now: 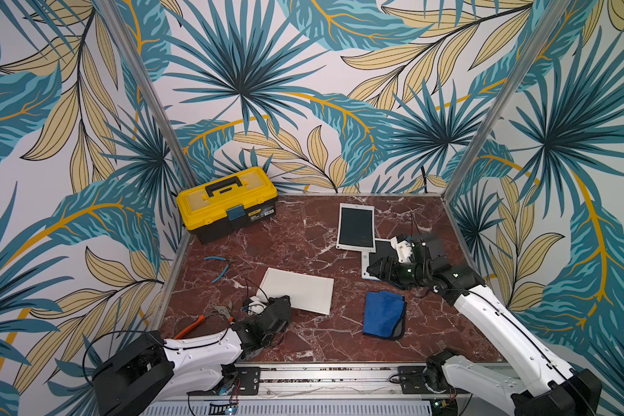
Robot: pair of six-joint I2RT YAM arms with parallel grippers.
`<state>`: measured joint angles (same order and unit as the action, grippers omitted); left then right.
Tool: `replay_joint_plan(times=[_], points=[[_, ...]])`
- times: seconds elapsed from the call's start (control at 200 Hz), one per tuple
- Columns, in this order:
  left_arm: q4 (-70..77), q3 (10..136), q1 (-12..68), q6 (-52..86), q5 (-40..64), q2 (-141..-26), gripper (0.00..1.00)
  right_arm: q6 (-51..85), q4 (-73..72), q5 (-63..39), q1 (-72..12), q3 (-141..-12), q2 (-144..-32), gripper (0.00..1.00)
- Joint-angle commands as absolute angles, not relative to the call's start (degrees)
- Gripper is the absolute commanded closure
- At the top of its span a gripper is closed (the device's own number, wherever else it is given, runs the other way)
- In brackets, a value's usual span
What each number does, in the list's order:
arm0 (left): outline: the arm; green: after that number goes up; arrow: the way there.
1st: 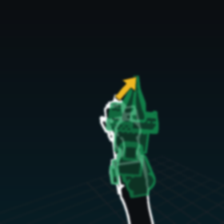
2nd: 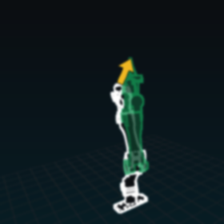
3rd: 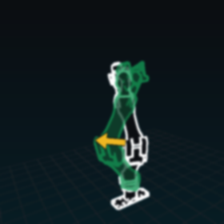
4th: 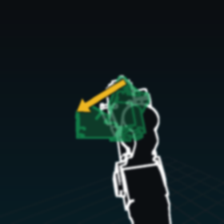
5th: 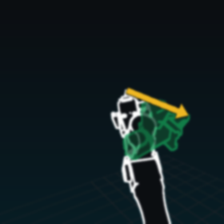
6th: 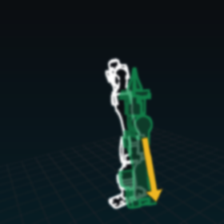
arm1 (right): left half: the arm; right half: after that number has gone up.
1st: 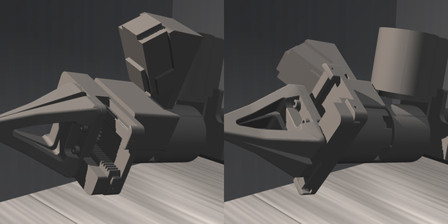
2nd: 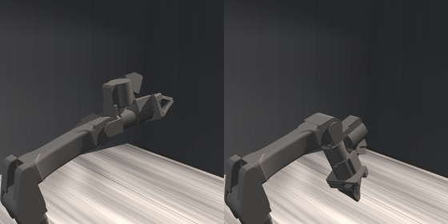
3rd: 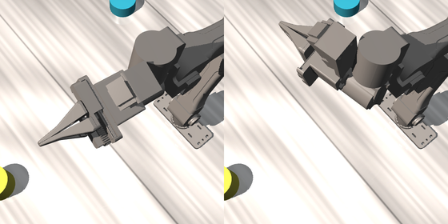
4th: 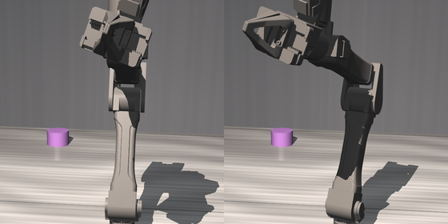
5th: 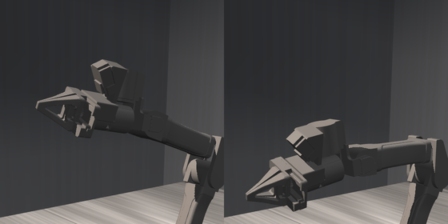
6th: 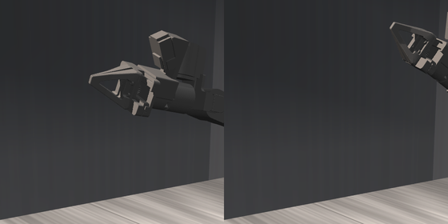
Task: Wipe the drawing tablet
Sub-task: Place the drawing tablet at the center of the board, then pick up the cleaning item at the center of the board.
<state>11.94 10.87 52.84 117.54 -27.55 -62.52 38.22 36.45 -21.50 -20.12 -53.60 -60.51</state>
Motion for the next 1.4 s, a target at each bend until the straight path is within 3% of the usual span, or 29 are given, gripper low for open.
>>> replay_joint_plan(times=[0.0, 0.115, 0.185, 0.215, 0.24, 0.325, 0.406, 0.501, 0.621, 0.986, 1.102, 1.172, 1.392], points=[[11.15, 10.81, 53.17, 118.93, -26.17, -62.6, 0.63, 38.67, 35.16, -21.98, -19.85, -52.08, -60.81, 0.4], [11.12, 10.62, 53.17, 118.81, -25.04, -62.06, 0.4, 38.44, 35.36, -21.82, -19.86, -51.86, -60.71, 0.4], [11.07, 10.72, 53.17, 118.23, -23.91, -61.75, 0.35, 37.64, 37.28, -19.93, -19.86, -51.86, -60.81, 0.4], [11.07, 10.72, 53.17, 117.85, -23.46, -61.63, 0.35, 37.06, 38.71, -18.44, -19.85, -52.02, -60.95, 0.39], [11.07, 10.66, 53.17, 117.48, -23.03, -61.5, 0.35, 36.86, 40.38, -16.88, -19.86, -52.2, -61.24, 0.3], [11.07, 10.33, 53.09, 115.48, -22.56, -60.56, 0.35, 37.43, 43.47, -13.04, -19.86, -50.9, -61.0, 0.2], [10.68, 12.65, 50.7, 101.88, -20.41, -57.91, 0.41, 40.48, 41.88, -12.59, -19.82, -46.55, -59.29, 0.16], [10.55, 16.43, 49.12, 87.25, -17.64, -55.53, 0.41, 43.81, 41.76, -9.81, -19.86, -42.25, -56.95, 0.01], [10.2, 19.92, 47.63, 76.79, -15.42, -55.88, 0.42, 46.06, 42.42, -7.86, -19.99, -39.18, -55.82, 0.01], [10.55, 16.73, 45.83, 85.99, -9.16, -59.17, 0.44, 47.5, 37.59, -9.8, -21.79, -36.39, -58.72, 0.0], [10.37, 18.11, 44.2, 73.82, -11.6, -56.08, 0.46, 46.49, 38.28, -7.18, -23.54, -38.13, -60.96, 0.0], [8.78, 20.57, 40.77, 64.16, -10.88, -56.01, 0.47, 45.82, 38.49, -5.34, -24.65, -39.16, -63.02, 0.0], [8.0, 26.24, 26.23, 56.39, -0.03, -65.42, 0.48, 44.65, 35.48, -3.16, -27.24, -40.93, -72.89, 0.01]])
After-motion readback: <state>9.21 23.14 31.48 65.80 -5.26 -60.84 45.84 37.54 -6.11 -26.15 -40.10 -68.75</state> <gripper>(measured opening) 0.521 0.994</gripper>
